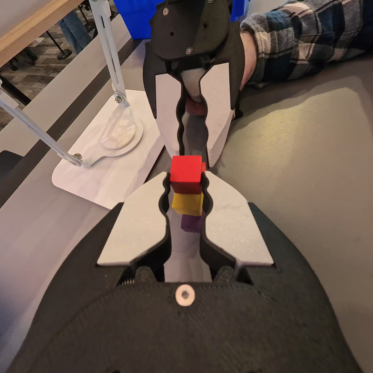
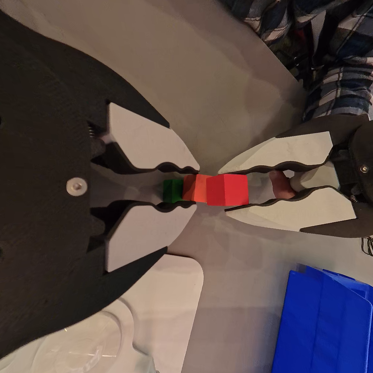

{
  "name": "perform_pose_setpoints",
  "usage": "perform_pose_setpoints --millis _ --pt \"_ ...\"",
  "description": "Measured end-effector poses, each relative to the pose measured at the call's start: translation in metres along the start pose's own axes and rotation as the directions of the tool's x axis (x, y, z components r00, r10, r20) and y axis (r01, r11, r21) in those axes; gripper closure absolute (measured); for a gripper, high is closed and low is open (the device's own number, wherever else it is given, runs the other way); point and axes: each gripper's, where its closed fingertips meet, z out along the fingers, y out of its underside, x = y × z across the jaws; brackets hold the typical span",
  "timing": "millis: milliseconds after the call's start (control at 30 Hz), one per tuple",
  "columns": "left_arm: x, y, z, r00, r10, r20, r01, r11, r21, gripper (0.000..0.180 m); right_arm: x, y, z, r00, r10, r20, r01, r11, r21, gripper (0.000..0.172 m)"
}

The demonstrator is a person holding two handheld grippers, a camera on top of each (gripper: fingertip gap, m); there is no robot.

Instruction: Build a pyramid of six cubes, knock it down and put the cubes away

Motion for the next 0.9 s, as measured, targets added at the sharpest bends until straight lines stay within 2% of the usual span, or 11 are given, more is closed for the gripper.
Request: perform_pose_setpoints --millis 300,633,900 --pt "0.0 0.002 -0.001 1.0 -0.008 -0.02 0.008 1.0 0.002 0.152 0.002 0.0 0.0 1.0 0.002 -0.012 -0.003 1.0 -0.004 0.147" --pt "0.001 0.005 -0.008 0.999 -0.002 -0.032 0.001 1.0 -0.005 0.134 0.003 0.0 -0.002 1.0 0.015 -0.012 -0.015 1.0 0.002 0.139" --pt "0.003 0.021 -0.006 0.999 -0.013 -0.043 0.011 0.999 -0.046 0.141 0.002 0.002 0.0 1.0 0.013 -0.012 -0.013 1.0 -0.013 0.142"
